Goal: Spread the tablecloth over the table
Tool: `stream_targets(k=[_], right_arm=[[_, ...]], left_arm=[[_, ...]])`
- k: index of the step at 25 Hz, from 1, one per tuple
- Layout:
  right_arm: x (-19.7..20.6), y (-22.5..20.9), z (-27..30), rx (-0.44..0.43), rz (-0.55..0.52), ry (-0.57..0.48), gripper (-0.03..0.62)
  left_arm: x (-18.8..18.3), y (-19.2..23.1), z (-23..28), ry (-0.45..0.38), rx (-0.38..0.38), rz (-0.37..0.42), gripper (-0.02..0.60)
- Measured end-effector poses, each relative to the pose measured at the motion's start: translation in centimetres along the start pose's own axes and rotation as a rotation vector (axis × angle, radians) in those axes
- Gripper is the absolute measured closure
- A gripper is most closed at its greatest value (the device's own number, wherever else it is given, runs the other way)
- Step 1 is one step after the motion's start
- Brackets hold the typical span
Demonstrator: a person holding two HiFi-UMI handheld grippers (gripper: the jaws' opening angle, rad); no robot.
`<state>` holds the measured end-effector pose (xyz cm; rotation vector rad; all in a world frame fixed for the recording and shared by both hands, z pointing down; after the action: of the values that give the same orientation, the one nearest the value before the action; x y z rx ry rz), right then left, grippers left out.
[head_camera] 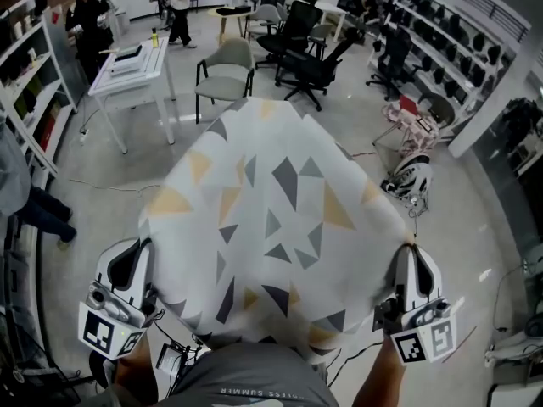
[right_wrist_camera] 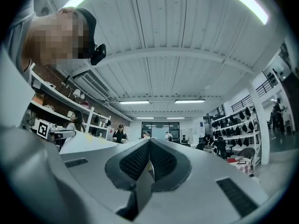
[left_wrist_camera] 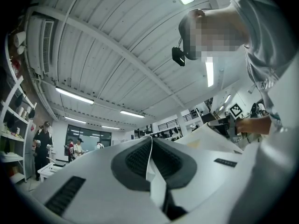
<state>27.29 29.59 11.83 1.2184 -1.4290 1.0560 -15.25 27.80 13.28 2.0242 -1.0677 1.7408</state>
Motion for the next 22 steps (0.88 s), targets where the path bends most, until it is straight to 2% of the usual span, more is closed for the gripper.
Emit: stream_targets(k=[6, 13, 22], right_arm=[[0.9, 1.7, 2.6, -0.033, 0.012, 0.009, 0.583], [2.4, -1.3, 9.2, -0.100, 0.050, 0.021, 0.583], [3.9, -2.9, 12.8, -0.175, 0.089, 0.027, 0.583]], left_arm=[[1.0, 1.8, -1.2, 0.027, -0.038, -0.011, 0.581], [2.5, 3.9, 2.5, 0.073, -0.120, 0.006, 0.581], [3.6, 3.3, 4.0, 0.126, -0.189, 0.013, 0.581]])
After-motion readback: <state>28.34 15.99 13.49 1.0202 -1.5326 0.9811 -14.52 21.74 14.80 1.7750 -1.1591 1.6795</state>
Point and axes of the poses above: the fingertips, and each gripper's own axes: z forward along the fingers, y to its left, x out of its underside, the point moved 4 cm from there along -z, backward along the fingers, and after that the axes turned 13 degrees about x, right-handed, at the moved point
